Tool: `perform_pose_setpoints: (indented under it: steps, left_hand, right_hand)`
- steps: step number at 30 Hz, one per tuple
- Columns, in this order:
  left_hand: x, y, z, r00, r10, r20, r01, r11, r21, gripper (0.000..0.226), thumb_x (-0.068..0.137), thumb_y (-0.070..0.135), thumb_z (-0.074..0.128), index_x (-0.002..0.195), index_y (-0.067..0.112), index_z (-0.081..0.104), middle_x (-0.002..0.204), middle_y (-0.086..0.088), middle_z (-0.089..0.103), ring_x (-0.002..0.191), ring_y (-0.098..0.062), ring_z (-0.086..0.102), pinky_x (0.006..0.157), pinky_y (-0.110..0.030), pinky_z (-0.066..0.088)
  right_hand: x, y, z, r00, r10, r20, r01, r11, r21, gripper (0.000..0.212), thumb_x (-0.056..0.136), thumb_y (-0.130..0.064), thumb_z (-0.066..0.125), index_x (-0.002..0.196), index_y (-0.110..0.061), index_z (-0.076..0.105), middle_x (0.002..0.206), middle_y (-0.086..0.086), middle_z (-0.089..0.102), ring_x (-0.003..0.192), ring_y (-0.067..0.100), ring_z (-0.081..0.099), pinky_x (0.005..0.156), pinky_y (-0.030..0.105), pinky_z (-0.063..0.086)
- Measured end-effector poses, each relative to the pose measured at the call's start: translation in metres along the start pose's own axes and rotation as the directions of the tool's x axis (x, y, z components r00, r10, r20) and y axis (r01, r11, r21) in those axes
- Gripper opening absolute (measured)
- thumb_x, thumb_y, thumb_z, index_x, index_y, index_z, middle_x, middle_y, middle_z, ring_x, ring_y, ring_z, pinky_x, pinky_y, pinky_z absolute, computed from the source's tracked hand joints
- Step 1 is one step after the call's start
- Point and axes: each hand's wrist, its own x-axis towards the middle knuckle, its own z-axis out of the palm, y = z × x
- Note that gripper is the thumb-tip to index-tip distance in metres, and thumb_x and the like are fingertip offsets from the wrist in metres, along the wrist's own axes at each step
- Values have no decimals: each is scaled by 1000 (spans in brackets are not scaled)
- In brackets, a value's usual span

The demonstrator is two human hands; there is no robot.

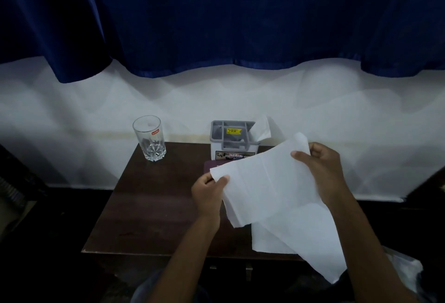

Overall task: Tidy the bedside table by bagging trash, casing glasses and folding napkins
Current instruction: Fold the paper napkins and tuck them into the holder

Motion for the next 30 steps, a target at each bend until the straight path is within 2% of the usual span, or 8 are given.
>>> perform_pose_setpoints:
  steps: [2,5,9,14,18,21,26,30]
  left_hand:
    - [0,-1,2,1000,4,27,-4,1000,-1,8,80,3,66,74,9,65,76,-8,64,70,-20,57,64,-31,46]
    - [-3,0,6,997,3,79,-1,1000,-19,8,83,9,65,76,12,66,79,-7,66,70,-18,59,68,-32,49]
    - [-6,2,8,992,9,126,-9,1000,-6,10,88,12,60,80,13,67,82,-7,68,73,-18,62,67,-30,53]
    - [-7,3,8,987,19,161,-21,1000,10,17,92,13,53,87,9,69,91,-18,68,81,-27,62,69,-34,53]
    - [-8,4,8,987,27,157,-29,999,17,23,93,14,50,78,16,68,88,-18,63,82,-28,55,75,-41,44]
    - [-9,5,8,983,24,179,-30,999,35,24,93,14,50,75,18,66,89,-13,63,85,-25,55,79,-40,46]
    - [-14,8,10,967,19,253,-37,997,66,24,94,15,47,77,18,64,86,-8,63,84,-23,56,75,-33,44]
    - [-17,10,12,959,36,283,-68,992,104,26,94,17,49,73,23,63,75,3,63,74,-14,57,66,-26,45]
  right_hand:
    - [-5,-4,10,998,-33,49,34,999,-20,23,77,-5,70,85,13,58,79,25,61,71,20,53,64,28,41]
    - [-16,-10,30,980,-49,192,71,991,-110,10,78,-3,69,86,-3,64,81,9,68,65,11,60,60,20,48]
    - [-28,-9,53,936,-39,351,139,954,-266,22,79,-11,70,100,-8,66,98,9,68,86,24,63,70,34,49]
    - [-37,-9,62,842,34,538,47,990,-135,29,77,-11,73,105,-8,66,78,5,65,62,16,61,53,26,51]
    - [-35,-7,60,828,24,561,57,990,-126,15,80,-11,70,95,-12,70,76,10,65,58,12,61,54,22,52]
    - [-32,-3,64,882,-78,466,147,983,-114,17,84,-2,61,88,-17,69,76,8,64,57,13,58,53,21,48]
    - [-20,2,64,905,-227,359,326,914,-243,26,87,-10,57,107,-25,66,107,-2,52,106,25,54,93,36,47]
    - [-23,-3,56,881,-145,451,214,971,-106,21,84,-7,63,82,-28,66,106,6,61,107,26,59,89,27,45]
